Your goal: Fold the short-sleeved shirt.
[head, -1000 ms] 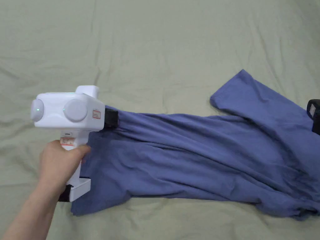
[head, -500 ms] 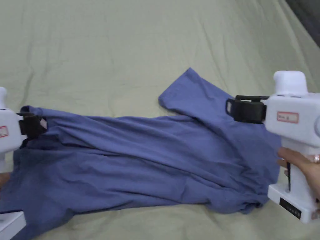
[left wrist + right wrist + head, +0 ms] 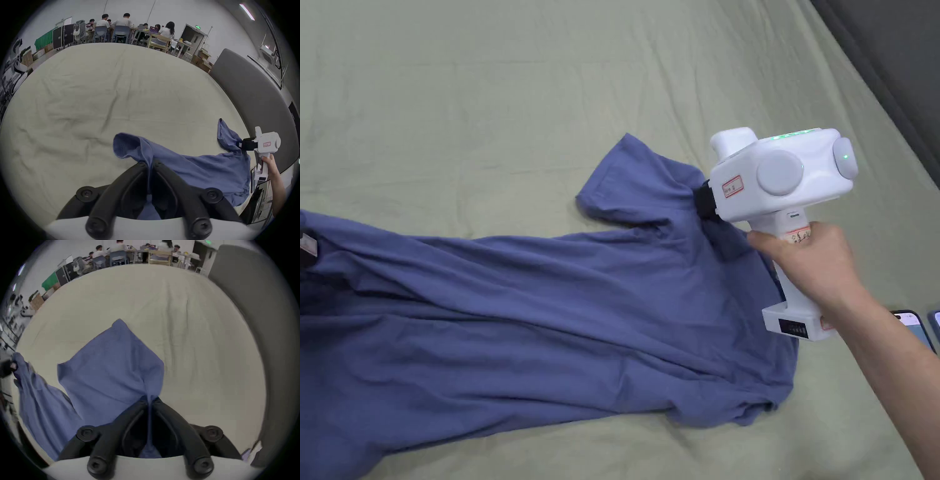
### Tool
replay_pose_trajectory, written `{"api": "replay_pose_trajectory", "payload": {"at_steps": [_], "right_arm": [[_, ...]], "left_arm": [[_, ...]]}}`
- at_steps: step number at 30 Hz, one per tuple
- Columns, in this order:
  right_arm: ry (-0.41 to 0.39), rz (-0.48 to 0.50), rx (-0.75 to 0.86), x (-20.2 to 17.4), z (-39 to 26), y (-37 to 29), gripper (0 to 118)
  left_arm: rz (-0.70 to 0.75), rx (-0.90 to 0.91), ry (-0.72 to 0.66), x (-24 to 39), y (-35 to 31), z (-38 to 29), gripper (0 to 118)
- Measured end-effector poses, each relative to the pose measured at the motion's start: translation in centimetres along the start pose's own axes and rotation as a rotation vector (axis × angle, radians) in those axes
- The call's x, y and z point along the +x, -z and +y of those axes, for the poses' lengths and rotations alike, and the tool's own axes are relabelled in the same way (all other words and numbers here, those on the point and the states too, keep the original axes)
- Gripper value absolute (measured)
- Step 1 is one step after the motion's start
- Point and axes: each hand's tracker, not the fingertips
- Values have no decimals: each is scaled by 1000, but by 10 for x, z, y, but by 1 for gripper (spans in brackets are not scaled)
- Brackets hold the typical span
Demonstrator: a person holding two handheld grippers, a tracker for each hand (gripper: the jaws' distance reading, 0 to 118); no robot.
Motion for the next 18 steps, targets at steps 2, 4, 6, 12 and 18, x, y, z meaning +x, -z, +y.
{"api": "replay_pose_trajectory", "payload": {"at_steps": [2, 4, 6, 12, 18], "right_arm": [[-35, 18, 20, -6, -3, -3, 5], [1, 56, 61, -3, -10, -15, 4], [59, 74, 132, 0, -14, -30, 4], [166, 73, 408, 24, -21, -129, 4], [256, 86, 716, 47, -1, -250, 4]], "left_arm": [[-12, 11, -15, -2, -1, 0, 1], [-23, 23, -22, -1, -5, 0, 1], [-37, 34, -36, -1, -11, 2, 1], [-111, 206, -45, 15, -72, 21, 1], [-154, 401, 90, 58, -163, 73, 1]]}}
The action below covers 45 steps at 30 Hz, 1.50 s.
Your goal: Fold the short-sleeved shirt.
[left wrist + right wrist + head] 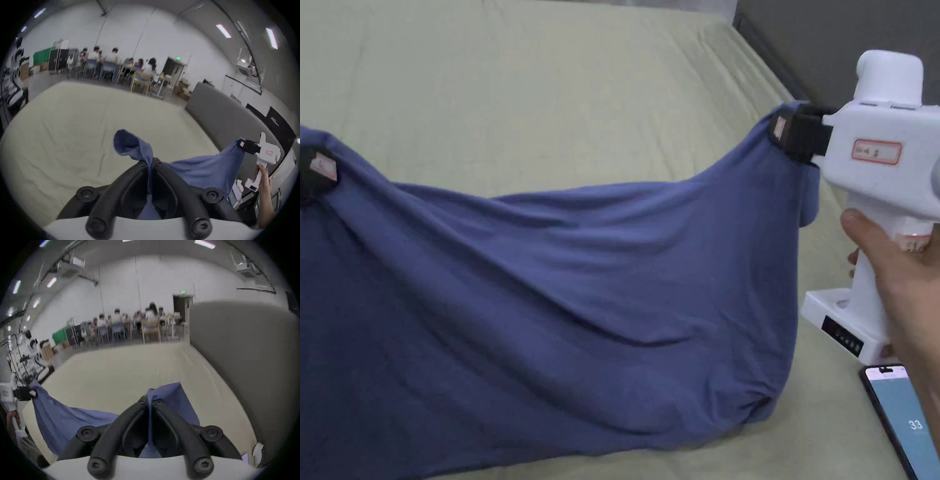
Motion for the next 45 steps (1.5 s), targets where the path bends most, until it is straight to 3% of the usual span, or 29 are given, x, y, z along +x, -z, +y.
{"api": "replay_pose_trajectory", "payload": {"at_steps": [4, 12, 19, 22, 26, 31, 36, 45], "right_arm": [[7, 36, 144, -4, 73, -29, 4], [-33, 28, 313, -35, 244, -21, 4], [18, 20, 419, -69, 351, 16, 4], [0, -6, 440, -83, 373, 38, 4], [-34, -20, 415, -99, 362, 67, 4], [-99, -47, 309, -106, 296, 130, 4], [-102, -73, 153, -104, 220, 195, 4], [-143, -63, 78, -106, 175, 244, 4]], "left_arm": [[-43, 145, 75, 21, -34, 75, 1], [108, 332, 224, 38, -54, 250, 1], [201, 425, 192, 22, -34, 349, 1], [220, 461, 167, 11, -18, 366, 1], [291, 434, 192, -13, 19, 359, 1], [363, 268, 191, -59, 99, 299, 1], [325, 96, 32, -103, 172, 229, 1], [372, 40, 134, -111, 217, 194, 1]]}}
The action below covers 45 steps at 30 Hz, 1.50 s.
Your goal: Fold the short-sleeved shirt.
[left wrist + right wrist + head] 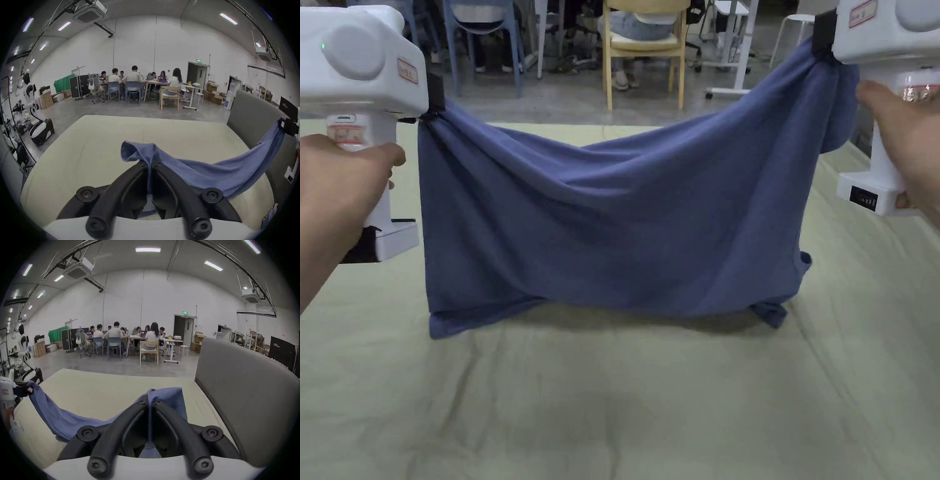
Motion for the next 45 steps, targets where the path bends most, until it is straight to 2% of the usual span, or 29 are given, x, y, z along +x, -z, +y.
{"api": "replay_pose_trajectory", "payload": {"at_steps": [4, 8, 11, 15, 19, 22, 25, 28, 32, 38, 43, 44, 45], "right_arm": [[-26, 24, -30, 4, -33, -3, 4], [-23, 69, -105, 16, -97, -19, 4], [28, 128, -166, 25, -155, -44, 4], [73, 148, -226, 32, -228, -97, 4], [110, 154, -276, 41, -281, -150, 4], [140, 159, -304, 53, -313, -191, 4], [106, 137, -324, 66, -331, -222, 4], [112, 138, -352, 82, -343, -252, 4], [95, 110, -407, 96, -368, -280, 4], [74, 92, -522, 98, -411, -288, 4], [21, 64, -588, 89, -421, -271, 4], [9, 57, -601, 84, -418, -270, 5], [-3, 51, -641, 84, -415, -267, 35]], "left_arm": [[-16, -44, 74, 4, -4, -30, 1], [-80, -77, 79, 0, -21, -93, 1], [-113, -116, 76, -2, -43, -151, 1], [-141, -208, 48, -2, -78, -221, 1], [-134, -246, 48, 2, -116, -269, 1], [-136, -284, 105, 6, -147, -293, 1], [-120, -294, 166, 0, -176, -309, 1], [-120, -326, 175, -12, -202, -323, 1], [-89, -433, 234, -27, -222, -355, 1], [-80, -543, 263, -29, -222, -408, 1], [-47, -553, 270, -21, -214, -410, 2], [-40, -570, 251, -22, -214, -407, 11], [-22, -592, 234, -23, -216, -405, 40]]}}
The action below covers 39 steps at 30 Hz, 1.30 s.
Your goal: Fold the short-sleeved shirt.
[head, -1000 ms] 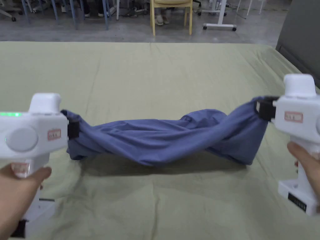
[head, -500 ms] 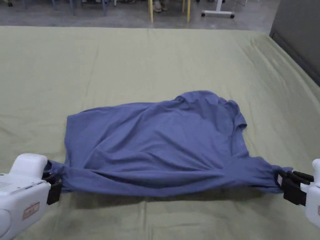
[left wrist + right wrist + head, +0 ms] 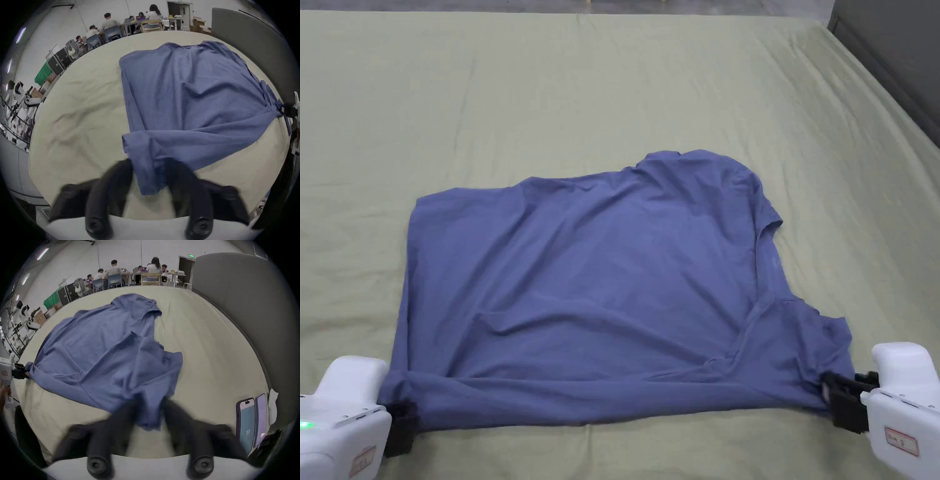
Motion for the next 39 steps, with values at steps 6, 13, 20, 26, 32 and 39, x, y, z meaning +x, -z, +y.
{"api": "replay_pose_trajectory", "payload": {"at_steps": [6, 13, 20, 26, 32, 39], "right_arm": [[95, 132, -21, -1, -3, -31, 110], [83, 115, 112, -27, -29, -110, 3], [88, 100, 124, -37, -43, -103, 3], [70, 126, 136, -44, -28, -94, 3], [24, 146, 141, -60, -14, -94, 3], [-13, 130, 86, -65, -7, -76, 3]], "left_arm": [[-42, 24, -117, -17, -51, -16, 73], [-31, 302, -225, 4, -161, -62, 0], [10, 217, -140, 12, -148, -44, 0], [-112, 39, -207, -4, -60, 4, 87], [-110, -44, -229, -14, 3, 22, 87], [-159, -19, -206, -7, 10, 10, 11]]}}
